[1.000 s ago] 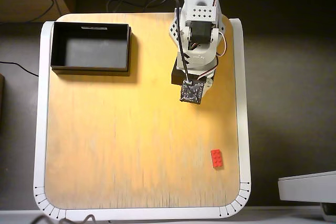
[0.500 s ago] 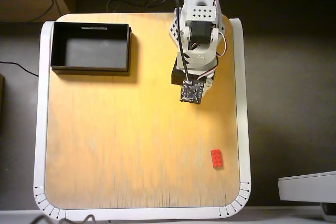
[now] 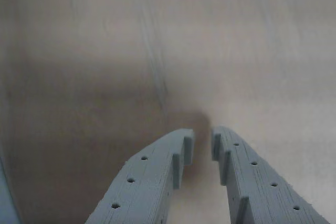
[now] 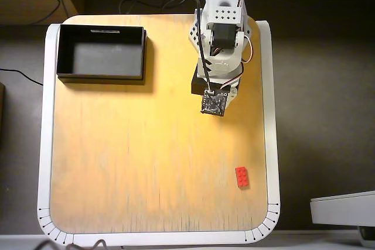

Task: Grasp a lego block and put it in the bin.

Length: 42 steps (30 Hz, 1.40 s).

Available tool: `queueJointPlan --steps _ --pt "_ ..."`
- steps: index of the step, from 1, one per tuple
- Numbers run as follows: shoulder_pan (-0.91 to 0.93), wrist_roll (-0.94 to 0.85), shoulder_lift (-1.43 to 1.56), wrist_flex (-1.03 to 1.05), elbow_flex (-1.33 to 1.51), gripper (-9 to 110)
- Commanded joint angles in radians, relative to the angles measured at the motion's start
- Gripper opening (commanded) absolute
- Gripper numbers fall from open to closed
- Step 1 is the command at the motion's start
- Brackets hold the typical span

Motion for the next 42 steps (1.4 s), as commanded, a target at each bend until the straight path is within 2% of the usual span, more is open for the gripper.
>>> queueJointPlan --steps 1,26,36,42 --pt "0.014 -0.009 0.092 -0.003 0.156 0" --pt "0.014 -0.009 0.092 -0.003 0.156 0" --pt "-0.008 0.049 0.086 -0.006 0.155 0" --pt "-0.032 0.083 -0.078 -0.080 0.046 0"
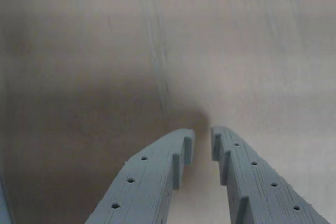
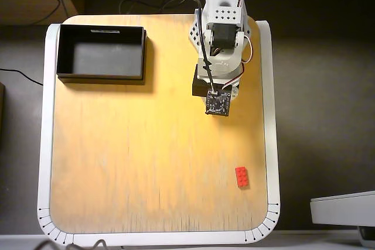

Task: Grasp a lego block and put it in the bin.

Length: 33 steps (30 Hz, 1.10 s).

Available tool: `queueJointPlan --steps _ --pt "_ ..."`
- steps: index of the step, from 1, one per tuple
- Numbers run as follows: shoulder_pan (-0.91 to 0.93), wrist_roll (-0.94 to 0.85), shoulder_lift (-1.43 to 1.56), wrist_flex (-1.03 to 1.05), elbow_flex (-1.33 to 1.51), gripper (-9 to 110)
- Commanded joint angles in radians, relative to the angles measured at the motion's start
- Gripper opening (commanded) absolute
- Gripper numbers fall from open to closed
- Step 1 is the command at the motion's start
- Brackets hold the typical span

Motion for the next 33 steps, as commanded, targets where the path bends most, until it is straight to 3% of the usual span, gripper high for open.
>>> queueJointPlan --steps 1,13,21,33 --pt "-0.021 0.000 -0.117 -0.058 0.002 0" --pt "-0.071 -0.008 -0.609 -0.081 -0.537 1" --pt "-0.064 0.051 -0.893 -0.081 -0.845 8" --pt "-0.084 0.146 -1.132 -0.288 -0.957 23"
